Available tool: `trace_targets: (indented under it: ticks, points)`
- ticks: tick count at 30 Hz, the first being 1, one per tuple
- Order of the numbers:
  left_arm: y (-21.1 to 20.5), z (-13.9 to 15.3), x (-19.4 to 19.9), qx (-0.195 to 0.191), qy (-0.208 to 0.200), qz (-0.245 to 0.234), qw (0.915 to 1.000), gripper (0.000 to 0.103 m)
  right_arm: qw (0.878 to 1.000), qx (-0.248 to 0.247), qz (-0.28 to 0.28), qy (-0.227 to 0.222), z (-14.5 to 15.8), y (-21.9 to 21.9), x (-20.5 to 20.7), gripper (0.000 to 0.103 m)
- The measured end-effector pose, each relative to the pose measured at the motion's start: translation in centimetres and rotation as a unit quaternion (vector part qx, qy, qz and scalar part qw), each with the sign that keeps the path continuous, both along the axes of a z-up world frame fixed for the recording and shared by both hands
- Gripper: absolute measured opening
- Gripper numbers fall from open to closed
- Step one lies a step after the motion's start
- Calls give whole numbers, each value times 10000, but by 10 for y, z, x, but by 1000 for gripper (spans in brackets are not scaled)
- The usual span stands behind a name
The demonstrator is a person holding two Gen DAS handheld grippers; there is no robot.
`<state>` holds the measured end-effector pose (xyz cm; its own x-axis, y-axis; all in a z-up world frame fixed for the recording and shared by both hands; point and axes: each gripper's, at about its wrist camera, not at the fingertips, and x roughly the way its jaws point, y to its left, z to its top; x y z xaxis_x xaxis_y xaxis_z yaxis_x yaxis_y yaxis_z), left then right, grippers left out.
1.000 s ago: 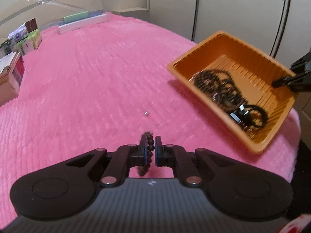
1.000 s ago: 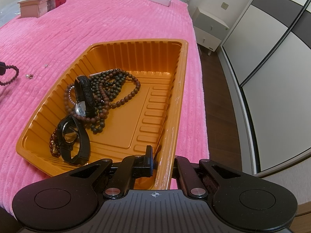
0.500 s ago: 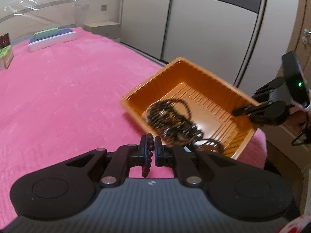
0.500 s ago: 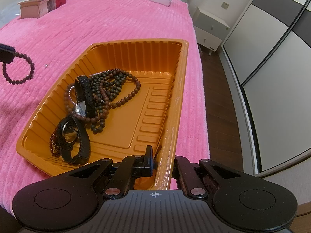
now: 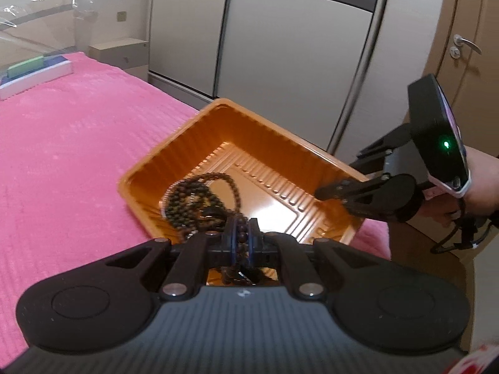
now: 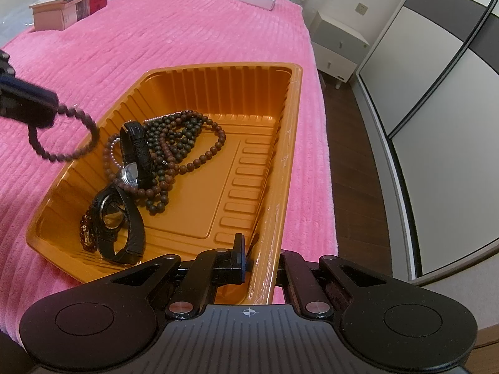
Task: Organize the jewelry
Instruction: 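Carry the small bead bracelet into the orange tray and open the left tool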
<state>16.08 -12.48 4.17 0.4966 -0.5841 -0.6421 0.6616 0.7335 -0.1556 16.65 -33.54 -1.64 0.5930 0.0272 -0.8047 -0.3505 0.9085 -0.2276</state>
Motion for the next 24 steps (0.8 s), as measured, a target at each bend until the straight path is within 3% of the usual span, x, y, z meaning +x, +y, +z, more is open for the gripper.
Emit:
trace_targets:
  ticks: [16,18,19,24]
  points:
    - [-38,-19,1,179,147,-318,9992,6,10000,5,8,2,1,1,0,4]
    - [-38,-23,1,103,213,-328,9992,11,10000,9,7,1,1,1,0,4]
    - [-37,-25,1,67,251,-312,9992,16,10000,14,5,0,0,1,0,4]
    - [-8,-23,2,-20,247,84,9997,17,10000,24,2,0,0,1,0,4]
